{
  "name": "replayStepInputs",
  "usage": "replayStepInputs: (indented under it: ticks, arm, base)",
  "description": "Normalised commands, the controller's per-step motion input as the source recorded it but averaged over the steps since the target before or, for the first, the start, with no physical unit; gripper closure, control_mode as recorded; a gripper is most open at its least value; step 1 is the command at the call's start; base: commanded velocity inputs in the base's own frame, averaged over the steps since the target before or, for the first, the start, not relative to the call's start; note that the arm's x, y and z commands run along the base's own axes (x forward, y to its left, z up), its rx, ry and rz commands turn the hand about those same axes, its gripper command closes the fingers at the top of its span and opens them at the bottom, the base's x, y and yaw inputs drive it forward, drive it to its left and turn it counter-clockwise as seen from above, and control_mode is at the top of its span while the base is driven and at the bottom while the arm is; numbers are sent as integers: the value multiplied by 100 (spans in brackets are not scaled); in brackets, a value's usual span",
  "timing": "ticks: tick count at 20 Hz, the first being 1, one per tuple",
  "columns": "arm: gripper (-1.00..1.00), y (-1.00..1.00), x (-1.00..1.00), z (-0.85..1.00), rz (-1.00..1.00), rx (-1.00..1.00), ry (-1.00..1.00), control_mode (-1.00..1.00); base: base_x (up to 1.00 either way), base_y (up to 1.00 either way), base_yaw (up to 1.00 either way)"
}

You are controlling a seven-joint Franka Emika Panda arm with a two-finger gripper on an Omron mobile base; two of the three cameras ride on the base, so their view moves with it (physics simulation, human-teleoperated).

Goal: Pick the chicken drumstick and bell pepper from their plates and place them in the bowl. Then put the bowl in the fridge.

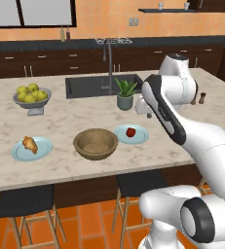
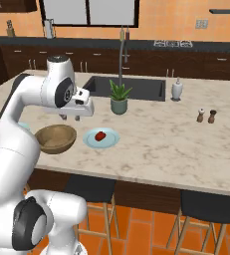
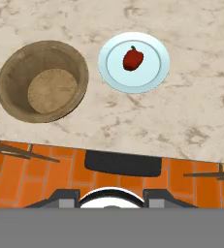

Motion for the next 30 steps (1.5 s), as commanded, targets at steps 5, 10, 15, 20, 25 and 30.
replayStepInputs:
  ticks: [5, 10, 15, 20, 25, 30]
  arm:
    - [-100, 1, -1, -67, 0, -12, 12, -100]
    - [-100, -25, 92, -70, -4, -1, 28, -100]
    - [-100, -28, 99, -3, -18, 1, 18, -100]
    - [-100, 2, 77, -14, -27, 1, 11, -100]
    - [-100, 9, 73, -7, -32, 8, 20, -100]
    - [-100, 10, 9, -64, -22, 0, 11, -100]
  base:
    - [0, 0, 0]
    - [0, 0, 0]
    - [0, 0, 0]
    - [0, 0, 0]
    - [0, 0, 0]
    - [0, 0, 0]
